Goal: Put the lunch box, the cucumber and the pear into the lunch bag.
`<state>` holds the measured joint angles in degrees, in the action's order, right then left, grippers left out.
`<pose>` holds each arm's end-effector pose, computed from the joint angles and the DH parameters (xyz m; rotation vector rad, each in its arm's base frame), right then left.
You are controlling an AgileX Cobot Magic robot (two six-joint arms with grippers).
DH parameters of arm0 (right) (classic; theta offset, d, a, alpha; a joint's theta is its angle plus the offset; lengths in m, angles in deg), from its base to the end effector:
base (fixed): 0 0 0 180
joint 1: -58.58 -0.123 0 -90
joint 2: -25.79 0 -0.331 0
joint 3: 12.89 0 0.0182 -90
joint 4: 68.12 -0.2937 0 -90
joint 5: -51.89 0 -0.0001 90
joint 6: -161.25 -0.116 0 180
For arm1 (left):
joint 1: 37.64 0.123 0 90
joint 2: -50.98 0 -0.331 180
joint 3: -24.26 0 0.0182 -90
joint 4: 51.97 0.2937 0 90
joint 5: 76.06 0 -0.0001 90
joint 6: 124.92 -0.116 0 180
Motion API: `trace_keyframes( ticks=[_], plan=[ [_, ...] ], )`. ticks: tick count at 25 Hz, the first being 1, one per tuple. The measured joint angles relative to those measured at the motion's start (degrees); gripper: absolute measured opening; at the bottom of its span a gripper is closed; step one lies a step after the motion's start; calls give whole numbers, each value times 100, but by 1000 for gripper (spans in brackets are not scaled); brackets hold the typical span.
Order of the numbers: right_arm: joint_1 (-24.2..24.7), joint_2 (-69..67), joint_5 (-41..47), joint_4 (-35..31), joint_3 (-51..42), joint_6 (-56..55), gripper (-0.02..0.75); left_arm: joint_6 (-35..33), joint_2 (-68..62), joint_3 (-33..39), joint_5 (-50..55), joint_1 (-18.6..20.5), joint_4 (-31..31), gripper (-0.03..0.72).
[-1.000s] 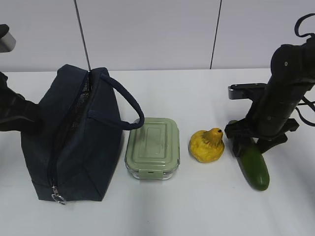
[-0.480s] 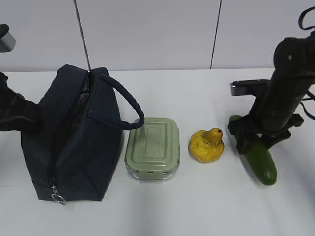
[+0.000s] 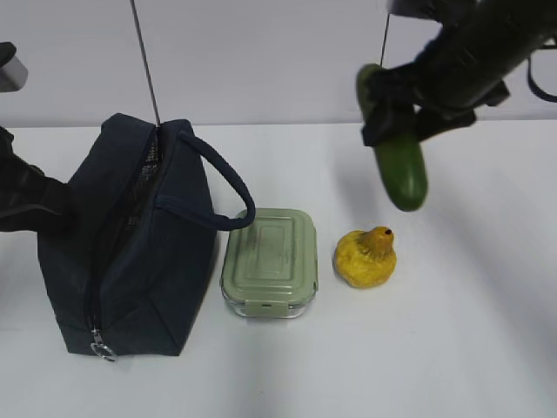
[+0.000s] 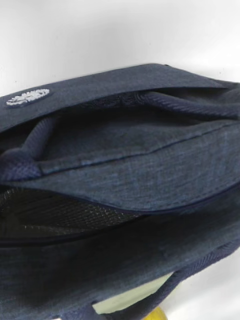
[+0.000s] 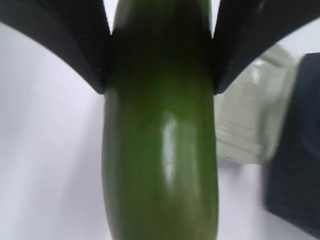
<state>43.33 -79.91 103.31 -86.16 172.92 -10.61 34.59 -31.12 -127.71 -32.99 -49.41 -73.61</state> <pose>0.4156 0.1424 0.3117 -0.3592 2.6064 0.4331 0.2786 -0.0879 0.2685 0.4541 2.5924 -0.3799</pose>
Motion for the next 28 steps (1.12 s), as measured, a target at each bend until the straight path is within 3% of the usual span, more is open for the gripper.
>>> trace_keyframes(
  ticks=[4,8,12,20,25,28],
  plan=[
    [-871,-51,-154,-801,435,282,420,0,0,0,-16,0,0,-10],
    [-1638,-271,-908,-1280,682,425,420,0,0,0,-22,0,0,-10],
    [-2072,-621,-1540,-1758,860,685,420,0,0,0,-22,0,0,-10],
    [-2180,-1532,-1944,-3390,1414,1724,420,0,0,0,-22,0,-23,-10],
    [-2180,-1895,-2003,-3603,1506,1839,420,0,0,0,-22,0,-28,-10],
    [-2180,-2005,-1808,-3318,1515,1859,420,0,0,0,-22,0,-28,-11]
  ],
)
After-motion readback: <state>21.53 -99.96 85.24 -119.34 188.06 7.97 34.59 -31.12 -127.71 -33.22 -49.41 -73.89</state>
